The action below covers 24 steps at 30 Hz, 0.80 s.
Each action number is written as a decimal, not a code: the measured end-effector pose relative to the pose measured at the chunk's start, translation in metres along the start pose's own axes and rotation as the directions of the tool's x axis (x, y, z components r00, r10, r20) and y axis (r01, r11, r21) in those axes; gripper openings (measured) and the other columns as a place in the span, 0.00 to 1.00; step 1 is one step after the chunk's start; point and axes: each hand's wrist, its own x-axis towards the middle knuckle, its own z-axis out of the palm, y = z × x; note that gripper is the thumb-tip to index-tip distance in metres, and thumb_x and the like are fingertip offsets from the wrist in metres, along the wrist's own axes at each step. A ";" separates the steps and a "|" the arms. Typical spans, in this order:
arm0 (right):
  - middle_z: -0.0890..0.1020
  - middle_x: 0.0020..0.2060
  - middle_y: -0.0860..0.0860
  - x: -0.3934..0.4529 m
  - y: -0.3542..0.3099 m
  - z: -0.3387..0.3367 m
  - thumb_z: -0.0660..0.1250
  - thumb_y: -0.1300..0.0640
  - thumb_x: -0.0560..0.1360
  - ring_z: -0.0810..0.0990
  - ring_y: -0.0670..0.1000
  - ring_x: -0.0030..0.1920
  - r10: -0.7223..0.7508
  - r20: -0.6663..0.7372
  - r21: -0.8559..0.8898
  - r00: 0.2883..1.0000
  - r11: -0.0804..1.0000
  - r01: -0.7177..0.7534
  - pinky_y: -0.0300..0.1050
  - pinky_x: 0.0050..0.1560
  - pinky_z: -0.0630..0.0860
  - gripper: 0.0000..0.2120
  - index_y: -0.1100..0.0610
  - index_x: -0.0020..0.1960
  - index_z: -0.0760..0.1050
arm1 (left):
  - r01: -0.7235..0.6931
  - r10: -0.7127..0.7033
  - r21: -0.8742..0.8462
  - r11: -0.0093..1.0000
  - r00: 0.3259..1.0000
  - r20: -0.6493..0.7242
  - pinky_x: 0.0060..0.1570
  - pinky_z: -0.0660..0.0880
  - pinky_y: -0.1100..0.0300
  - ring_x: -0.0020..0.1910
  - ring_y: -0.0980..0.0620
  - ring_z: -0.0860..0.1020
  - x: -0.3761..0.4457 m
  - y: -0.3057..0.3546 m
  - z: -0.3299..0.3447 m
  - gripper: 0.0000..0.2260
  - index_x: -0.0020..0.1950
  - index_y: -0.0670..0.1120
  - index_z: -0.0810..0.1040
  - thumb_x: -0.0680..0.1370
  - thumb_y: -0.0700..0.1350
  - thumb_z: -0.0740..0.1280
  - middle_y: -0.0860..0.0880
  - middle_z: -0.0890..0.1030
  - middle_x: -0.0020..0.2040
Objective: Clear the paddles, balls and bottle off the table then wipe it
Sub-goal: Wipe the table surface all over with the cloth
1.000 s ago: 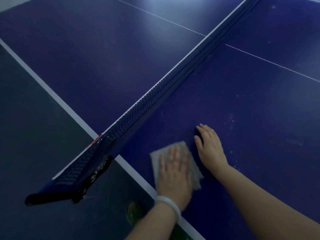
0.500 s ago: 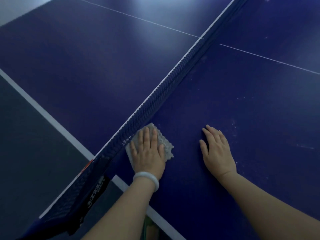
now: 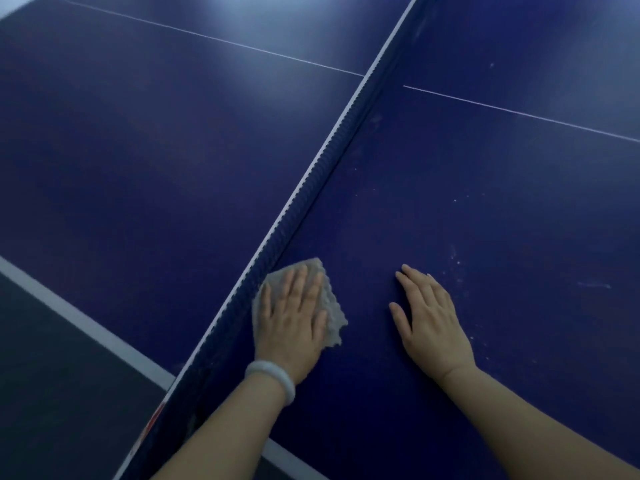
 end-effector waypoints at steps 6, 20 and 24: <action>0.56 0.78 0.44 -0.001 0.000 -0.001 0.49 0.40 0.80 0.51 0.47 0.77 -0.007 -0.016 -0.027 1.000 1.000 0.006 0.41 0.75 0.44 0.29 0.50 0.78 0.57 | 0.024 -0.024 -0.062 0.998 1.000 -0.010 0.75 0.38 0.42 0.77 0.51 0.32 0.047 0.058 -0.005 0.28 0.78 0.51 0.32 0.81 0.56 0.37 0.50 0.32 0.78; 0.59 0.77 0.54 0.023 0.098 -0.064 0.54 0.50 0.83 0.54 0.53 0.78 0.327 -0.229 0.058 0.917 0.945 -0.322 0.52 0.78 0.48 0.26 0.60 0.77 0.59 | -0.069 0.070 -0.063 0.996 0.997 0.028 0.75 0.49 0.42 0.79 0.51 0.47 -0.013 0.023 -0.003 0.28 0.80 0.50 0.47 0.81 0.55 0.43 0.50 0.48 0.81; 0.57 0.78 0.53 0.053 0.122 -0.071 0.51 0.50 0.84 0.51 0.51 0.79 0.406 -0.220 0.059 0.887 0.913 -0.404 0.49 0.79 0.43 0.25 0.59 0.78 0.57 | 0.121 -0.120 -0.058 0.991 0.993 0.015 0.76 0.38 0.44 0.77 0.53 0.33 0.043 0.030 -0.007 0.28 0.77 0.52 0.31 0.78 0.58 0.31 0.52 0.35 0.79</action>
